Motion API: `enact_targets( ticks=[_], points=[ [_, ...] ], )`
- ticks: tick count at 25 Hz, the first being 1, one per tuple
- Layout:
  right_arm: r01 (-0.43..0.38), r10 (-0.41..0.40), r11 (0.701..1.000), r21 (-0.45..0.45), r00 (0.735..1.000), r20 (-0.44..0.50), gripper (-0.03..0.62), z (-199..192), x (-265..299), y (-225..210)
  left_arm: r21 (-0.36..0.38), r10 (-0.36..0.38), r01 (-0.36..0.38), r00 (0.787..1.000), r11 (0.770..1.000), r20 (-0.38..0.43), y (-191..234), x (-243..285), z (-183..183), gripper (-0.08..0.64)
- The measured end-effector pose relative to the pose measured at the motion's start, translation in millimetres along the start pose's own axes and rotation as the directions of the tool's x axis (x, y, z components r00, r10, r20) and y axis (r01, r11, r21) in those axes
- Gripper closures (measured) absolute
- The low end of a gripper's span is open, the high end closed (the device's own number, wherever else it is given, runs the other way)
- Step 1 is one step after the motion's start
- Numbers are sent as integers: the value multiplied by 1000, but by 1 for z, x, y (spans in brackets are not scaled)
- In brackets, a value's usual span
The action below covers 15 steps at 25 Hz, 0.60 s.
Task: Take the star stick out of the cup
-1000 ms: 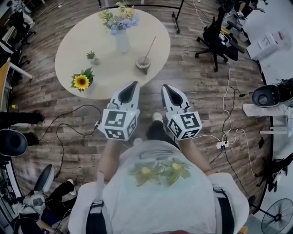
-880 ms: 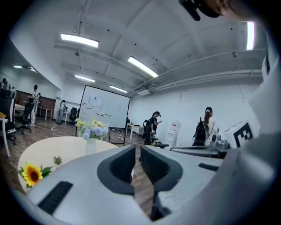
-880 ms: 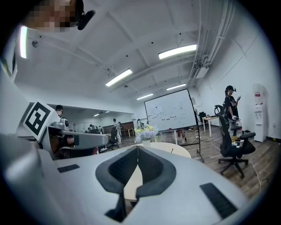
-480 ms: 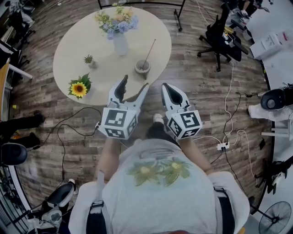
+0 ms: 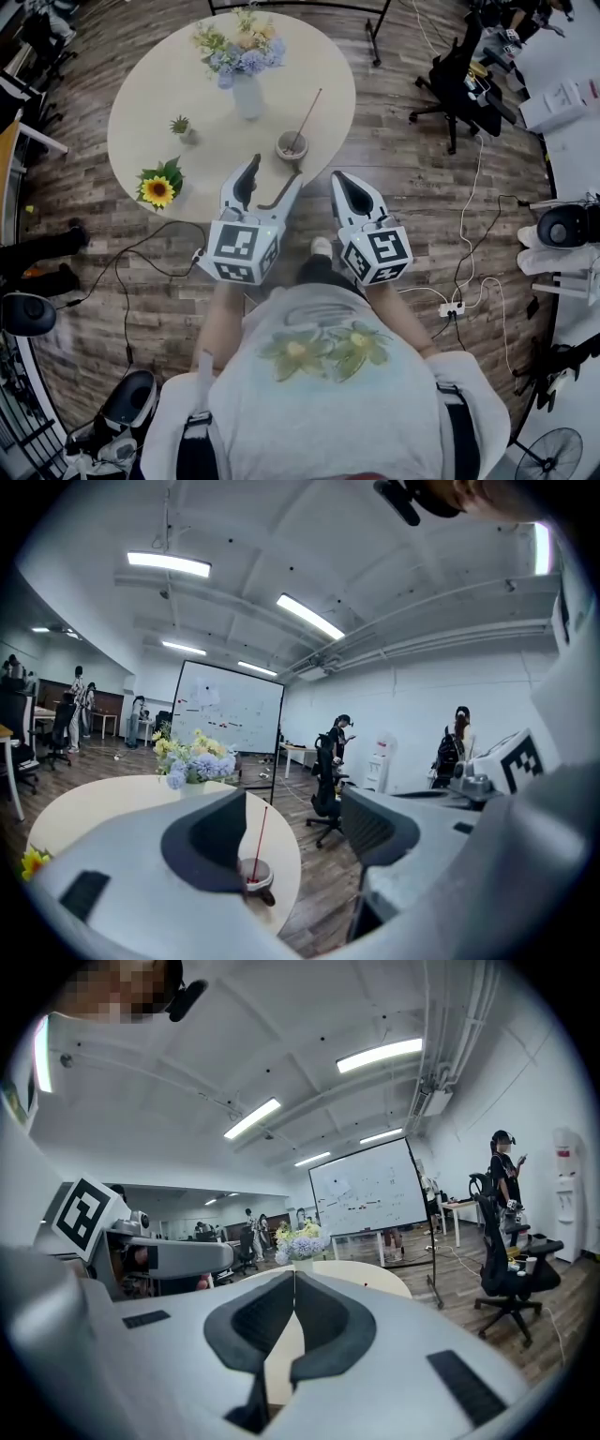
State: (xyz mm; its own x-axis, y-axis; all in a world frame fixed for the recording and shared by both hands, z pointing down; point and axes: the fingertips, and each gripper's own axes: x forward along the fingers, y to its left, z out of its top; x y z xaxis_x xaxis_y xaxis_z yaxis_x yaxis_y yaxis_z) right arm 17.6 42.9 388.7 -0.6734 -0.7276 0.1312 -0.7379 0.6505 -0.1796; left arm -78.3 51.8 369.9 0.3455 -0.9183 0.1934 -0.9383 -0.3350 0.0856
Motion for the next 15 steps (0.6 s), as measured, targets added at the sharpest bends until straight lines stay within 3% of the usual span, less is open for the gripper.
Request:
enact_targets(
  ticks=[10, 15],
  points=[
    [-49, 49, 999, 1, 999, -23, 574, 1, 17, -32, 12, 8, -7, 996, 1000, -92, -6, 48, -15, 264],
    [-73, 73, 997, 20, 997, -37, 575, -2, 27, -57, -19, 31, -33, 993, 999, -113, -5, 75, -17, 265]
  ],
)
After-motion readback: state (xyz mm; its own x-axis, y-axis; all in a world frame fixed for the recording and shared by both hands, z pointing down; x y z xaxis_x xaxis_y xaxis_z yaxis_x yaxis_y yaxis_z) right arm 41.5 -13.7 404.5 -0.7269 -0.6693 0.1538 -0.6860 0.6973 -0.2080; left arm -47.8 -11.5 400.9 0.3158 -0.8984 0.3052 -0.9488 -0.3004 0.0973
